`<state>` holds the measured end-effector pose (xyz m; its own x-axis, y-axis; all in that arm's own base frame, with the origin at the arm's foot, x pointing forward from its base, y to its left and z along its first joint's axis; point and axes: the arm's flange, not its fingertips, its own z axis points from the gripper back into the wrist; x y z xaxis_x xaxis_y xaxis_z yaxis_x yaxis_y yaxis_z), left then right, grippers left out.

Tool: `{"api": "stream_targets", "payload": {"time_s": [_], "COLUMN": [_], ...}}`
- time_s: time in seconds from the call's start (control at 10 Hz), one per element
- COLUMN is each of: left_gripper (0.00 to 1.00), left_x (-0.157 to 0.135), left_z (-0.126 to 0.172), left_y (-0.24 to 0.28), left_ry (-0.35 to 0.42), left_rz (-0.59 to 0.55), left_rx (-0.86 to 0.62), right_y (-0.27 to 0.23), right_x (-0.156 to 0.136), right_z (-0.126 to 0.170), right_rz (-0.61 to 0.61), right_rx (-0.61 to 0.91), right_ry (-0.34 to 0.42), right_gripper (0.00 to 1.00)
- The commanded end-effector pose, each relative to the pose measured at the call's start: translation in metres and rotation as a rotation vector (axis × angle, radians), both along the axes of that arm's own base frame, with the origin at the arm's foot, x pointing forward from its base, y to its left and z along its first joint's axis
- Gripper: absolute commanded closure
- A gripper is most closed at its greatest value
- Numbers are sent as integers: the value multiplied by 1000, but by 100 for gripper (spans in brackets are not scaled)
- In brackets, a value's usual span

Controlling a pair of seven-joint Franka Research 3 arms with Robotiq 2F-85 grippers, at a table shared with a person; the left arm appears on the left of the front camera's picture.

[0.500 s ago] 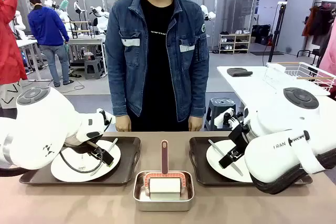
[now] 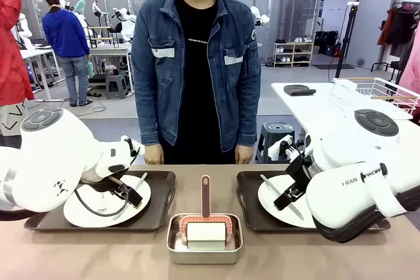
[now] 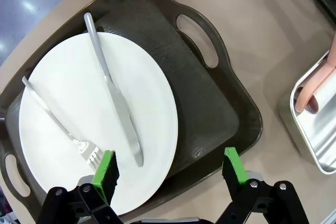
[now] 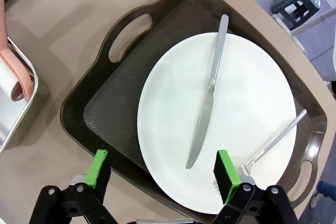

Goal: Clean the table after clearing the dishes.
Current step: When the left (or right) Handle tray is removed, use the left hand (or right hand) to clean the left (or right) side of the table with the Lint Roller.

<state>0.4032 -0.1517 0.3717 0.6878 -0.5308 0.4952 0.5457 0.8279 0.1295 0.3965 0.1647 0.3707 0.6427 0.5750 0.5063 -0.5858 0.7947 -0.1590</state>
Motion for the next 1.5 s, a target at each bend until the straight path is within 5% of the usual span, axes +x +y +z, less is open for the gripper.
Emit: {"api": "stream_targets", "payload": {"time_s": [0.0, 0.4, 0.6, 0.8, 1.1, 1.3, 1.4], "left_gripper": [0, 0, 0, 0, 0, 0, 0], "left_x": [0, 0, 14, 16, 7, -13, -28], "left_z": [0, 0, 44, 75, 120, 124, 116], "left_y": [0, 0, 13, 41, 120, 182, 223], "left_ry": [0, 0, 31, 142, 307, 304, 291], "left_rz": [1, 0, -17, -67, -244, -312, -281], "left_rx": [0, 0, 15, -105, -520, -804, -931], "right_y": [1, 0, -14, -29, -94, -160, -204], "right_x": [0, 0, 21, 34, 41, 31, 19], "right_z": [0, 0, 36, 63, 92, 90, 85], "right_rz": [0, 0, 16, 45, 79, 96, 56], "right_rx": [1, 0, 66, 191, 616, 860, 962], "right_ry": [0, 0, 61, 154, 374, 467, 456], "right_gripper": [0, 0, 0, 0, 0, 0, 0]}}
